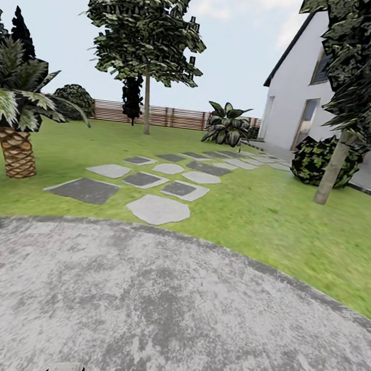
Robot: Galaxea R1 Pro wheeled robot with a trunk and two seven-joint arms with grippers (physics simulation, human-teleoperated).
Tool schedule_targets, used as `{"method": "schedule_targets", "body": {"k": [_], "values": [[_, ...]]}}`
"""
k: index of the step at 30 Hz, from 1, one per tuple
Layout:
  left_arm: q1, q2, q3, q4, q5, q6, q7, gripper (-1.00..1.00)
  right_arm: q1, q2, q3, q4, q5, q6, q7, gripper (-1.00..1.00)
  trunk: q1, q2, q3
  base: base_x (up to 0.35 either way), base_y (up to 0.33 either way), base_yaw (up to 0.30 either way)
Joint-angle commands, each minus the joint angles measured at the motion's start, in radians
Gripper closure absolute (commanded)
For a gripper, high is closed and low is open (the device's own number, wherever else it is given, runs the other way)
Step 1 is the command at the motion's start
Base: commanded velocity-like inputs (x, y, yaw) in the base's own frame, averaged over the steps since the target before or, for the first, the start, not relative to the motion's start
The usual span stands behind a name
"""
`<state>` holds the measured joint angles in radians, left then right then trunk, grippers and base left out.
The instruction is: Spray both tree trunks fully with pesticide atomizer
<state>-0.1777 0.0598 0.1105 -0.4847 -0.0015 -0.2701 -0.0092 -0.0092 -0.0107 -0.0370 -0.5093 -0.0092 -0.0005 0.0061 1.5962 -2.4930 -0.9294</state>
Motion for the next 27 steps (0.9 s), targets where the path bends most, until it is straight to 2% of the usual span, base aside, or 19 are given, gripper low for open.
{"method": "schedule_targets", "body": {"k": [1, 11, 27], "values": [[0.000, 0.000, 0.000, 0.000, 0.000, 0.000, 0.000, -1.00, 0.000, 0.000, 0.000, 0.000, 0.000, 0.000, 0.000, -1.00, 0.000, 0.000, 0.000, 0.329, 0.000, -0.218], [0.000, 0.000, 0.000, 0.000, 0.000, 0.000, 0.000, -1.00, 0.000, 0.001, 0.000, 0.000, 0.000, 0.000, 0.000, -1.00, 0.000, 0.000, 0.000, 0.329, 0.000, -0.215], [0.000, 0.000, 0.000, 0.000, 0.000, 0.000, 0.000, -1.00, 0.000, 0.002, 0.000, 0.000, 0.000, -0.001, 0.000, -1.00, 0.000, 0.000, 0.000, 0.329, 0.000, -0.011]]}}
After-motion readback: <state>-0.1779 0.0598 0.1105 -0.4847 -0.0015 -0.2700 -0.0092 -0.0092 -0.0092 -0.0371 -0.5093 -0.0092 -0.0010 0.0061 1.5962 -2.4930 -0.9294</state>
